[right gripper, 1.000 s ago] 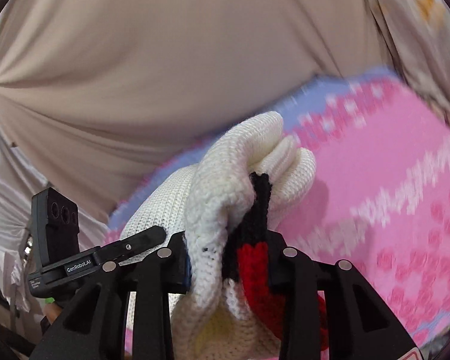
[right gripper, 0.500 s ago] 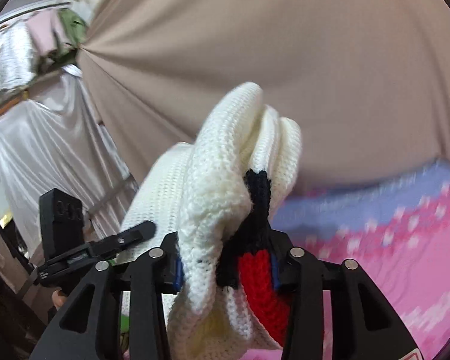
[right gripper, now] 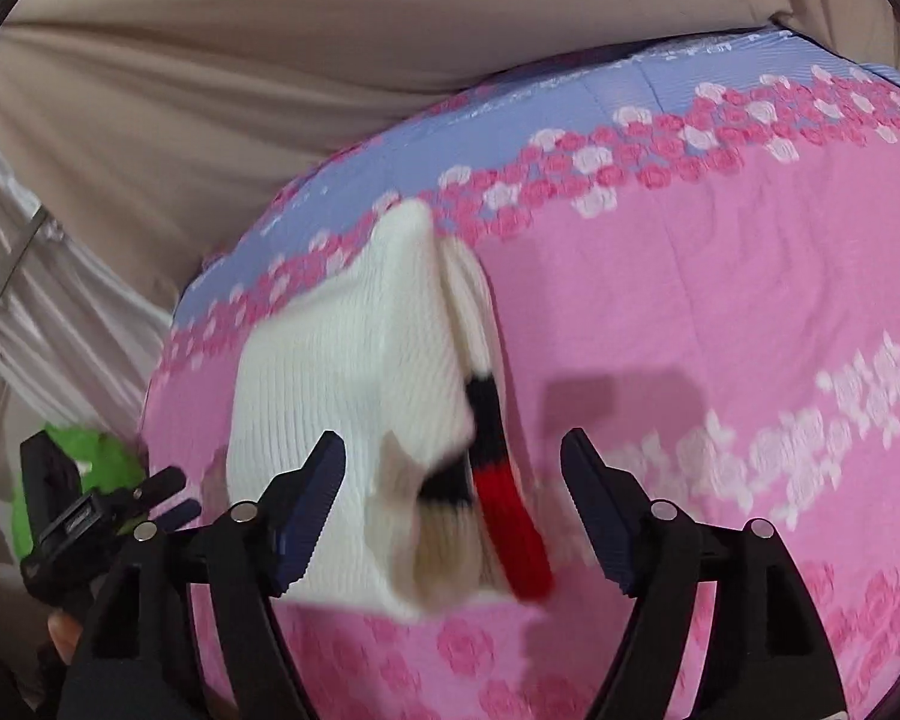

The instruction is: Fold small clothes

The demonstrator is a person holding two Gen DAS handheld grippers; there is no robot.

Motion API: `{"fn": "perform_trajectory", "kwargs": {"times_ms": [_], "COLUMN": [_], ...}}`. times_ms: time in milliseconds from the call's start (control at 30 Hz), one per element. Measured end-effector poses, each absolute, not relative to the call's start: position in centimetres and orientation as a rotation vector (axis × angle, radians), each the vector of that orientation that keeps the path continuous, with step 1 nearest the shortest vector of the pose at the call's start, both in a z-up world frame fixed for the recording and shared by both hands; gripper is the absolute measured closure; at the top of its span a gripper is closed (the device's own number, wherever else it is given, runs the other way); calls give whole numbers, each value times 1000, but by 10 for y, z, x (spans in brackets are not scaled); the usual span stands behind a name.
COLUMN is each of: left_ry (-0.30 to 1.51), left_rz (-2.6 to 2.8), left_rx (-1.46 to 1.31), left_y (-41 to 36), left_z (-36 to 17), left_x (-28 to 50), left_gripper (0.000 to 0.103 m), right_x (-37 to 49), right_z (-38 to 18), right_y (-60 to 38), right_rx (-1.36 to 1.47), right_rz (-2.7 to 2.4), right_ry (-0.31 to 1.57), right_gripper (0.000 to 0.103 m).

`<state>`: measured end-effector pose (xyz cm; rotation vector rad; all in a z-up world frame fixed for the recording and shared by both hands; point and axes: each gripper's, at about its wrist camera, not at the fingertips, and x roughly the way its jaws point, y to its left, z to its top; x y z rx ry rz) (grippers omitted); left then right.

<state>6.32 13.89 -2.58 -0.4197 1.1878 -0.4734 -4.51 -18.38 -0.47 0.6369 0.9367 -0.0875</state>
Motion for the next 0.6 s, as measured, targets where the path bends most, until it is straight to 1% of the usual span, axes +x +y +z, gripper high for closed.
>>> {"fn": "perform_trajectory", "kwargs": {"times_ms": [33, 67, 100, 133, 167, 200, 233, 267, 300, 333, 400, 433, 467, 500, 533, 567, 600], "left_ry": [1199, 1226, 1254, 1303, 1332, 1341, 1327, 1306, 1284, 1252, 1214, 1213, 1219, 1230, 1250, 1293, 1283], "left_rz": [-475, -468, -459, -452, -469, -474, -483, -510, -544, -591, -645, -652, -640, -613, -583, -537, -536], "left_rx": [-410, -390, -377, -370, -383, -394, -389, -376, -362, -355, -370, -364, -339, -278, -216, -146, -171], "left_y": [129, 120, 119, 109, 101, 98, 96, 93, 90, 88, 86, 83, 77, 69, 58, 51, 54], "left_z": [-32, -40, -50, -63, -69, -69, -63, -52, -40, -24, -8, -7, -12, -24, -36, -54, -57], "left_x": [72, 82, 88, 95, 100, 102, 101, 101, 98, 95, 87, 83, 79, 75, 74, 69, 62], "left_gripper": [16, 15, 18, 23, 38, 44, 51, 59, 62, 62, 62, 61, 58, 55, 55, 53, 51], "right_x": [-35, -22, -10, 2, 10, 12, 11, 9, 5, 1, -10, -19, -25, -35, -38, -41, -45], "right_z": [-12, -22, -31, -48, -68, -78, -79, -68, -51, -32, 8, 25, 30, 25, 14, -7, -38], "right_y": [-185, -184, -184, -183, -177, -174, -175, -177, -177, -175, -170, -169, -170, -177, -182, -187, -192], "right_rx": [640, 649, 654, 659, 685, 730, 779, 790, 786, 759, 658, 611, 599, 623, 646, 668, 683], "right_rz": [-82, -66, -68, -72, -41, 10, 18, 1, 11, 27, 36, 33, 30, 15, -6, -37, -73], "right_ry": [952, 987, 1023, 1078, 1140, 1158, 1146, 1111, 1065, 1020, 945, 916, 906, 912, 929, 961, 1030], "right_gripper": [19, 17, 17, 17, 29, 46, 57, 66, 68, 70, 70, 70, 68, 66, 63, 60, 60]}}
